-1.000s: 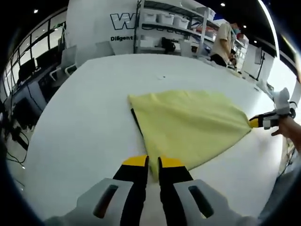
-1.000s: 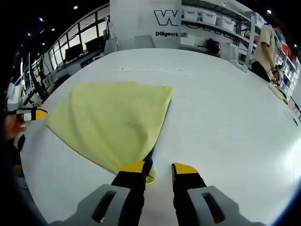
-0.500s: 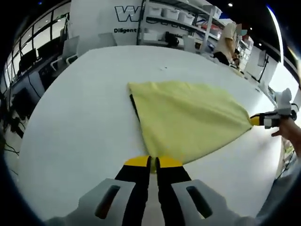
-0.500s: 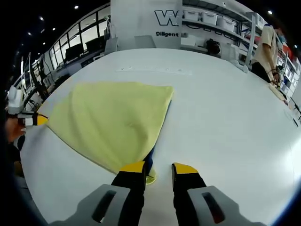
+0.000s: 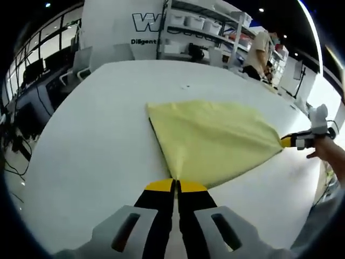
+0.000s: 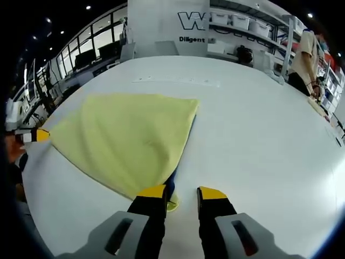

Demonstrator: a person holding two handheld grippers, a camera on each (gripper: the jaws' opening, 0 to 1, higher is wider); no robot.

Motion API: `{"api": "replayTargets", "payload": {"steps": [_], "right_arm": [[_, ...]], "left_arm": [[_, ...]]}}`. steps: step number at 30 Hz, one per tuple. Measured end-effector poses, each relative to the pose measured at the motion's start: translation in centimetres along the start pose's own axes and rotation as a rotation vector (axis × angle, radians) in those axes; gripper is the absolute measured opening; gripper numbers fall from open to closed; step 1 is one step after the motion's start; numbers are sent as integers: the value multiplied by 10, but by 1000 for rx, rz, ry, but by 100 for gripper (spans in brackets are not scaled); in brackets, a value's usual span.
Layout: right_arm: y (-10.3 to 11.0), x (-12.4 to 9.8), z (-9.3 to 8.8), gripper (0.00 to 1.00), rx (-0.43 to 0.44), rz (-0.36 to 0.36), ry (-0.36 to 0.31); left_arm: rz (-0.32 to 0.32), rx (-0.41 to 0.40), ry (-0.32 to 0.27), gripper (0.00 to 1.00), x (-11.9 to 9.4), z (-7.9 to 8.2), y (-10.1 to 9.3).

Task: Fold the garment on the visible template until the final outline fits inside the template.

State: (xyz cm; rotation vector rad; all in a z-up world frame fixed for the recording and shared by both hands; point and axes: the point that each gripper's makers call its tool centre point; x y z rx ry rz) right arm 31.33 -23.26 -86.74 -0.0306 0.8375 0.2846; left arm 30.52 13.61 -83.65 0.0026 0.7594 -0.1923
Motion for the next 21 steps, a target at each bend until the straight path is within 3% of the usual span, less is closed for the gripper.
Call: {"api": "replayTargets", "payload": {"steps": [8,21], "right_arm": [[0,0,0,18,-2,-1,-1],[-1,-1,0,19,9,-10,-11]], "left_arm": [[6,-1,60,1,9,-28,4],[7,20,52,1,7,-27,3]]}}
Point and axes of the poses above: the point that each gripper's makers call its tool centre point, and the gripper's own axes: x roughly forward along the fingers, y roughly to its left, z roughly out of its top, and after that the axes turned 6 degrees about z, right-handed
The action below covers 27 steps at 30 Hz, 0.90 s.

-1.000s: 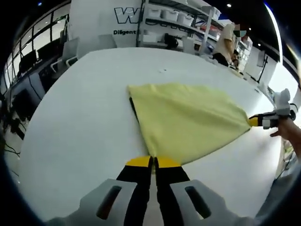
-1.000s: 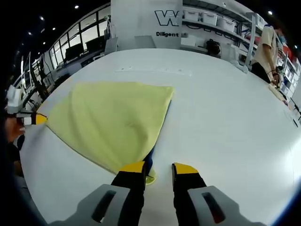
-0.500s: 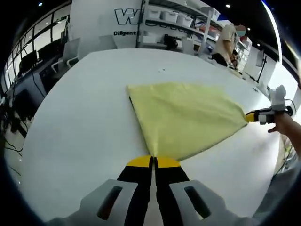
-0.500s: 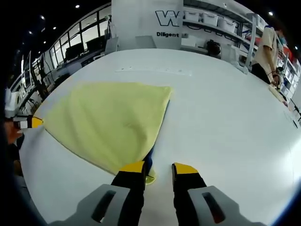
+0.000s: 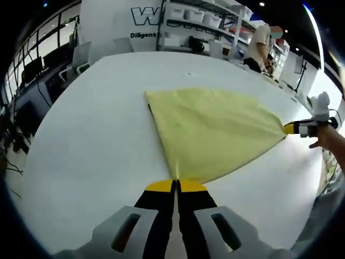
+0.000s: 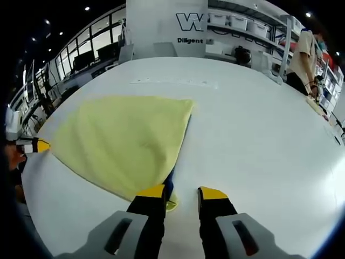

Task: Fold the garment on the visible template until the final outline fits inside the template.

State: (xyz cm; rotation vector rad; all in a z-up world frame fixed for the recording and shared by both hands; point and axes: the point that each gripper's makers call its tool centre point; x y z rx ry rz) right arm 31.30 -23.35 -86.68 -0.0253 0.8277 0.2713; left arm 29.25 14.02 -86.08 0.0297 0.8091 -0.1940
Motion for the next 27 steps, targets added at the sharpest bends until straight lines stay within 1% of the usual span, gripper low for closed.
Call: {"api": "replayTargets", "payload": {"steps": [7,10,11,12,15,17,21,25,26,27], "right_arm": [[-1,-2,1,17,16,-3,-7],[-3,-8,4,15,27,-9,-27],[-6,-10,5,11,33,-18,-29],[-9,-12,5,7,20,-31,-29],[-11,-16,5,8,42,-20,-42],[-11,-18,5,8,36,-20,-46],[-4,-22,10,9,22,4,-69],[5,-26,16,8,32,38,-94],[9,-26,18,8,26,58,-100],[17,-25,17,6,26,93,-89]], "left_arm": [[-3,2,1,1,0,0,-1],[-4,1,2,1,-1,0,-1],[-4,1,2,1,0,0,-1],[-4,0,2,1,0,0,-1],[-5,2,2,1,0,0,-1],[-5,3,2,1,0,0,-1],[-5,8,1,1,0,0,-1],[-6,8,0,1,1,1,-1],[-6,8,0,1,1,1,-1],[-6,7,0,1,1,1,-1]]}}
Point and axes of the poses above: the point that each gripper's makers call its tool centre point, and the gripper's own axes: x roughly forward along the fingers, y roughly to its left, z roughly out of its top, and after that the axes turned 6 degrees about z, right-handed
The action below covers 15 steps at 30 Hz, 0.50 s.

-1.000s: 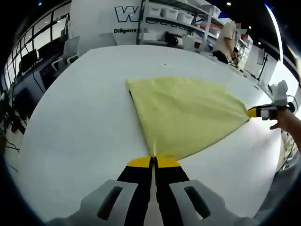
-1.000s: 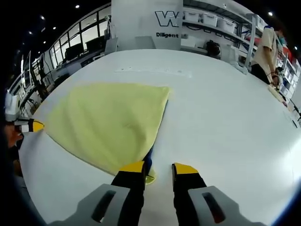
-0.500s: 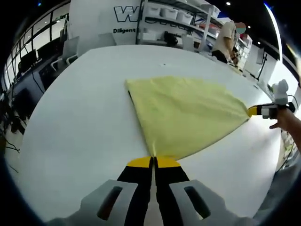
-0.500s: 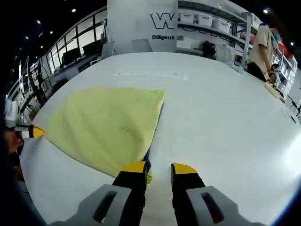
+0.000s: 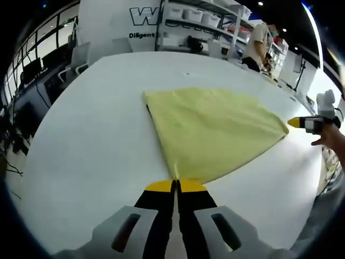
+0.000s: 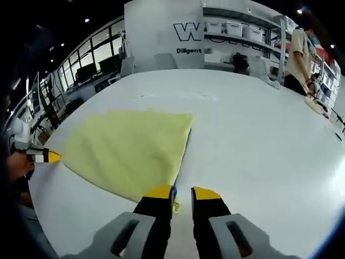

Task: Fold the garment on the visible template until the final outline fits inside the template.

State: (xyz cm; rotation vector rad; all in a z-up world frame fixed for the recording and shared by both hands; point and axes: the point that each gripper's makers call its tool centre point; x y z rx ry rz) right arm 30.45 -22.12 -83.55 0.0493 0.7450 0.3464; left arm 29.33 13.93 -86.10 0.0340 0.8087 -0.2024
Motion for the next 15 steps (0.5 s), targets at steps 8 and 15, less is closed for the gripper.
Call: {"api": "replayTargets", "payload": {"steps": [8,15], "right_arm": [[7,14,-20,0,8,34,82],[-8,15,-17,0,-31,-46,63]], "left_arm": [[-1,2,0,1,0,0,0],[-4,-2,1,1,0,0,0]]}}
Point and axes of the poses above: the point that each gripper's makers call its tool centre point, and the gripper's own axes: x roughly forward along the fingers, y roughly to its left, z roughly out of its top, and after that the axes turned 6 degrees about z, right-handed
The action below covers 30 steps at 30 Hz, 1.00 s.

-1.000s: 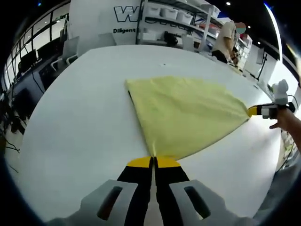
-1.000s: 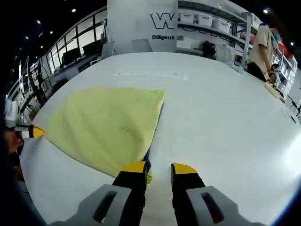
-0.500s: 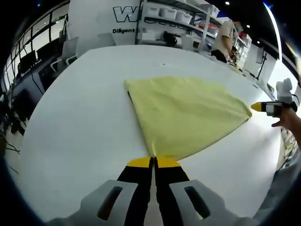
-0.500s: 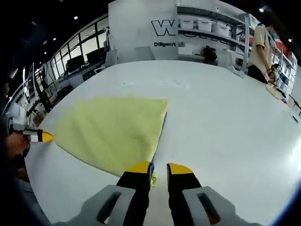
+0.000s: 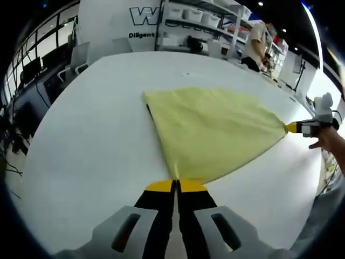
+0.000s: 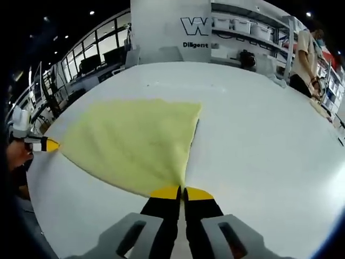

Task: Fold the garment on the visible template until the final outline fits inside the template.

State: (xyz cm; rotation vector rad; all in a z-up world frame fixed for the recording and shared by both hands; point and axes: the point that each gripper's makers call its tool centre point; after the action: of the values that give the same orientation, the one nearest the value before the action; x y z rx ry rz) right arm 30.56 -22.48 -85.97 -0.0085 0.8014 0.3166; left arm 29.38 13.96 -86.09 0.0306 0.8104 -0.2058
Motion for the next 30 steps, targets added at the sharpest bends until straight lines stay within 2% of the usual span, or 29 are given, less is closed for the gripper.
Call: {"api": "replayTargets", "payload": {"steps": [2,3,4,6,9,11,12,15,18,20,22,24,30], "right_arm": [[2,2,-11,0,55,9,50],[0,1,-5,0,51,6,23],[0,0,-7,0,81,6,55],[-2,-4,-6,3,71,-3,58],[-8,-14,3,0,82,-31,-2],[0,-19,27,0,2,-8,-121],[1,-19,29,0,-8,-5,-129],[14,-8,32,0,-88,35,-111],[18,4,24,0,-99,38,-65],[15,8,15,0,-83,25,-20],[14,9,12,0,-78,22,-12],[10,10,2,0,-50,16,26],[11,8,2,0,-23,28,17]], "left_arm": [[0,3,-1,1,0,0,0],[1,4,-1,1,0,0,-1],[1,6,-2,1,0,0,0],[2,10,-3,1,0,0,0],[3,12,-6,2,0,1,-1],[3,11,-8,2,-1,1,-1],[3,10,-9,2,-1,1,-2],[2,18,-9,2,0,1,-2],[1,17,-6,2,-1,1,-2],[1,22,-5,2,-1,1,-2],[0,22,-4,2,-1,1,-2],[-1,22,-3,2,-1,1,-1],[4,25,-4,3,-3,0,0]]}}
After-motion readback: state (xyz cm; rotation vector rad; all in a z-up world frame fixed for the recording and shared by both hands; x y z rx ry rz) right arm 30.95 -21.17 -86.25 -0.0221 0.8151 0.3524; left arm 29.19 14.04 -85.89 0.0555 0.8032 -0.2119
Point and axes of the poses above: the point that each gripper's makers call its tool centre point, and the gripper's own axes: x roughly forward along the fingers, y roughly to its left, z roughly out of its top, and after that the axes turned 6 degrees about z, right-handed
